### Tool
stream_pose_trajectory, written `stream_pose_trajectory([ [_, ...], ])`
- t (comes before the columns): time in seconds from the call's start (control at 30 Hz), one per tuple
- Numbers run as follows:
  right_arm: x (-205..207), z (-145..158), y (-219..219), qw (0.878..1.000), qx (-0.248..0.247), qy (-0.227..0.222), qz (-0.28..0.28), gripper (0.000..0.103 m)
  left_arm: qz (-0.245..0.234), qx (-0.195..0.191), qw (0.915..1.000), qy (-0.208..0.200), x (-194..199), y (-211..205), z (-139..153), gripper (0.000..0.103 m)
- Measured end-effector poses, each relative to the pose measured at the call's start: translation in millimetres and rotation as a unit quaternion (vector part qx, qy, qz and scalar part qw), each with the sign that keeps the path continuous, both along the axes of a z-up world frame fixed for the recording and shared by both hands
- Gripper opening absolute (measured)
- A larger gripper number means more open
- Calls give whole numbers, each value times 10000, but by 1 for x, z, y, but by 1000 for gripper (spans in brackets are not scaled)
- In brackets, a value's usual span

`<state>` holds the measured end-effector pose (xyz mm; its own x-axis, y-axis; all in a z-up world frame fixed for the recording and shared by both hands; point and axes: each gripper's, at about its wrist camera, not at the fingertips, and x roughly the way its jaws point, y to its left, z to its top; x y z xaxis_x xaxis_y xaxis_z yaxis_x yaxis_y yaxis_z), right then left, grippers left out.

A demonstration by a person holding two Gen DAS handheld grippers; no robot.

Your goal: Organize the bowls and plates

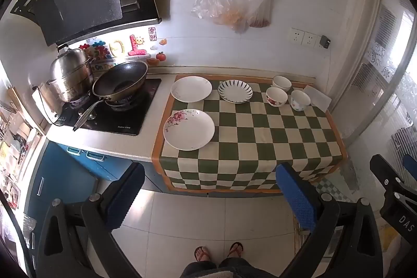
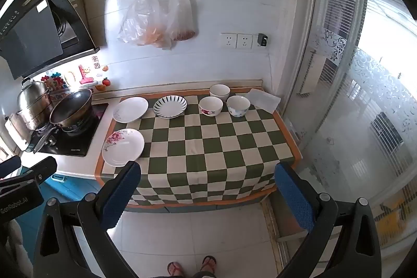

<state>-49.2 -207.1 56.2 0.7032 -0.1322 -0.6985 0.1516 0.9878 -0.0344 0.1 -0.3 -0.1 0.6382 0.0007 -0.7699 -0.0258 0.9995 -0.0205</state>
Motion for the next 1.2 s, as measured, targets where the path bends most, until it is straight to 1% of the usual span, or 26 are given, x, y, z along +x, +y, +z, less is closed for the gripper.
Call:
stream_pose_trajectory([
  [0.2,0,0,0,10000,-17,-5,8,103,-13,43,10000,-8,1,-2,0,103],
  [0.23,-1,0,1,10000,-27,-13,6,103,5,-5,10000,-25,0,0,0,103],
  [0.33,0,1,3,10000,-34,-15,18,103,3,7,10000,-34,0,0,0,103],
  [0.67,-5,3,6,10000,-72,-16,8,103,-30,25,10000,-73,6,-1,8,103],
  [0.8,-3,3,0,9999,-88,-51,3,103,-41,81,9999,-107,-2,-8,12,103],
  [1.2,0,0,-1,10000,-64,-30,22,103,-44,97,9999,-96,0,-11,13,103],
])
